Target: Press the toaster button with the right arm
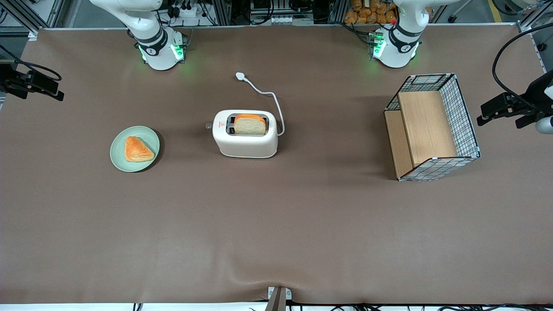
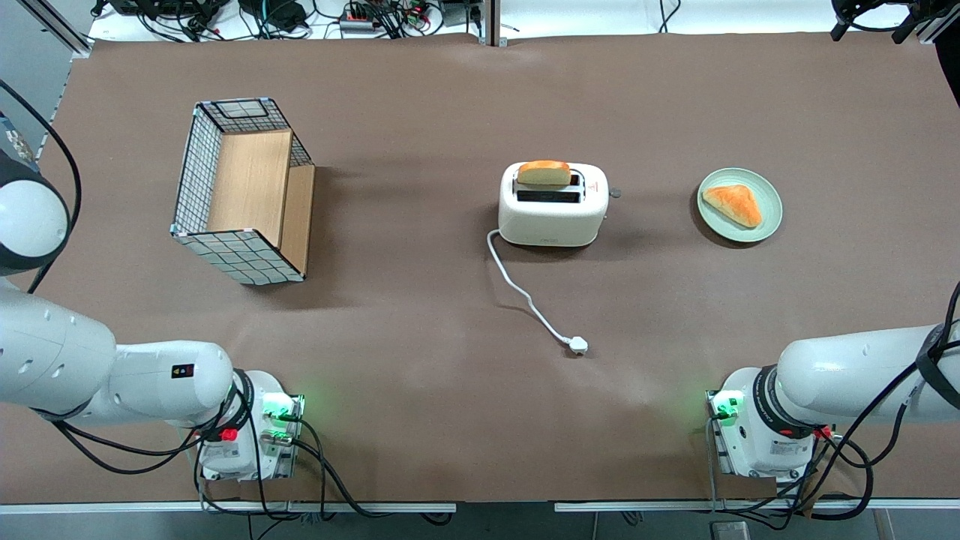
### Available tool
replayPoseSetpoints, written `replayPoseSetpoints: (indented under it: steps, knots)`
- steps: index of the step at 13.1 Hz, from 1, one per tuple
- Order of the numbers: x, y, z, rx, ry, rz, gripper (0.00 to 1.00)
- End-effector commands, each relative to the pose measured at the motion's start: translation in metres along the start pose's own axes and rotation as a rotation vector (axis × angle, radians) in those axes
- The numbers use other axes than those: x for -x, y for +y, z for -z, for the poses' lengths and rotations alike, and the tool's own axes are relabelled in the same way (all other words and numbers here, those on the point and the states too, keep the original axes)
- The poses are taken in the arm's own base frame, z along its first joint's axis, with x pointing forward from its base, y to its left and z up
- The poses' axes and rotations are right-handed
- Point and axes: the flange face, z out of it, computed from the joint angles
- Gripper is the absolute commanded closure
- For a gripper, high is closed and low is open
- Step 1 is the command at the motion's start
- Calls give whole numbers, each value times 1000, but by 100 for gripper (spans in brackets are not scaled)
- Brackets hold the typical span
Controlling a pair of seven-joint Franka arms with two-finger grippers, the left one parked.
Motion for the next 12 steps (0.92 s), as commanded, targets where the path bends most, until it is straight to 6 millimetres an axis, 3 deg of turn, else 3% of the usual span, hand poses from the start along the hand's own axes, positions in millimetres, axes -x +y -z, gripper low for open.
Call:
replayPoseSetpoints:
  steps: [1, 12]
  knots:
    - [1, -1, 9, 8, 9, -11, 0]
    - [-5, -1, 10, 6, 12, -9, 0]
